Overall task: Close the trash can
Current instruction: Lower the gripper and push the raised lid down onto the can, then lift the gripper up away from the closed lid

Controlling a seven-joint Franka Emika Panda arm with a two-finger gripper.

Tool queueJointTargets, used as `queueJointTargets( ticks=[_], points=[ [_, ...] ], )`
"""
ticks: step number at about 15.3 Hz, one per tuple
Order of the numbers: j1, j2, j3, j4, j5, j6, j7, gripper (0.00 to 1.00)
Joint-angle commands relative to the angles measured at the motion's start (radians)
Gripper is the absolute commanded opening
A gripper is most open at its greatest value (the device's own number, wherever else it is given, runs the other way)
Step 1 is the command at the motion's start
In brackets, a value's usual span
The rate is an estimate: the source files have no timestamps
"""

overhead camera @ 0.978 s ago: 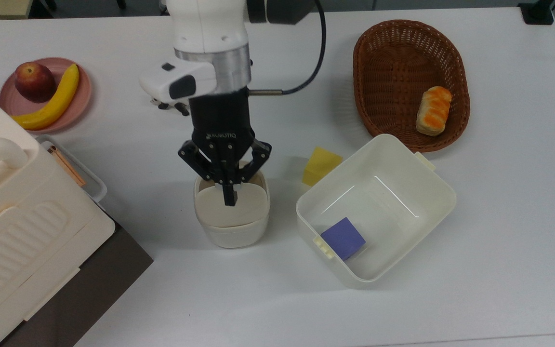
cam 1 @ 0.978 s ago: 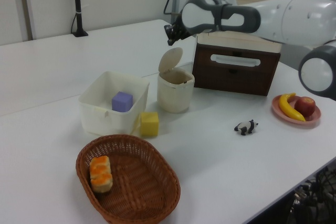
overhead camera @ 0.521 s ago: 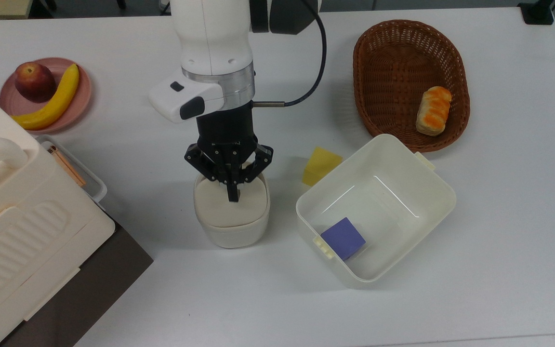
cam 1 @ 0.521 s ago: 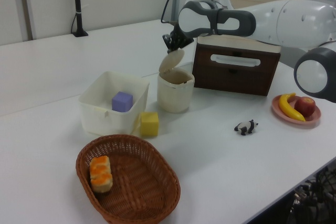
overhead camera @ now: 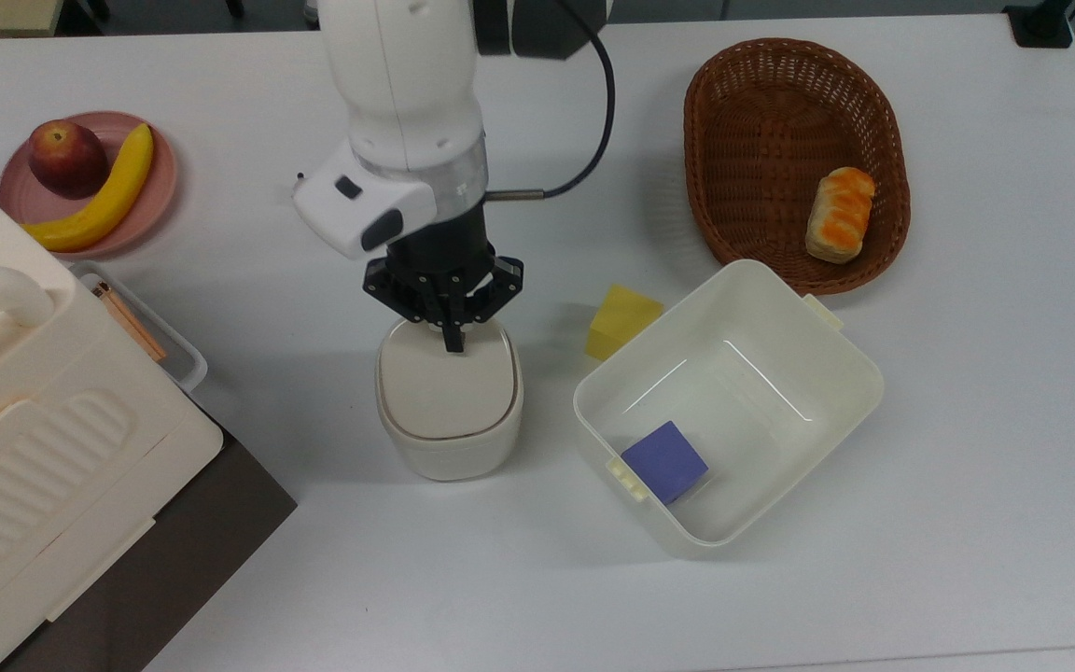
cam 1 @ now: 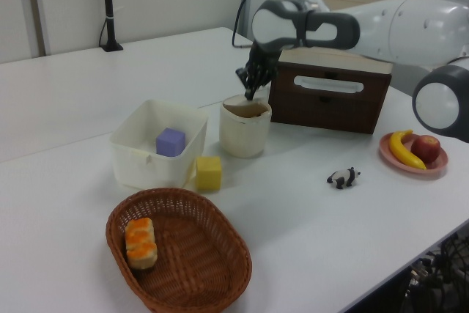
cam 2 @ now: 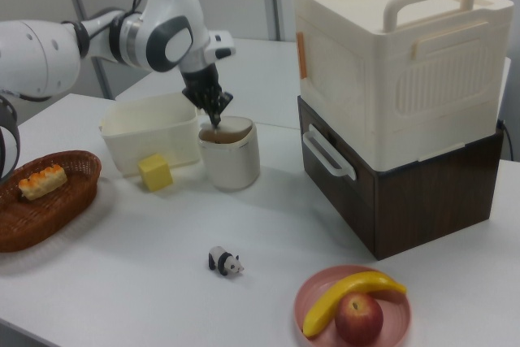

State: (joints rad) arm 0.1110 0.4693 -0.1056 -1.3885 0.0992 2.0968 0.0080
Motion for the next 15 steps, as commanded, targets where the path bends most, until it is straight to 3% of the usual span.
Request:
queueJointTargets(
  ticks=[1, 8, 10, 12, 15],
  points=[
    [0.013, 0.012, -0.005, -0.035, -0.015, -0.004, -0.017, 0.00],
    [0.012, -0.020, -0.005, -0.037, -0.010, -0.027, -0.014, 0.00],
    [0.007, -0.069, -0.003, -0.037, -0.009, -0.117, -0.022, 0.11],
    [0.006, -0.118, -0.003, -0.037, -0.007, -0.199, -0.028, 0.46],
    [0.003, -0.167, -0.009, -0.037, -0.006, -0.308, -0.069, 0.54]
  ],
)
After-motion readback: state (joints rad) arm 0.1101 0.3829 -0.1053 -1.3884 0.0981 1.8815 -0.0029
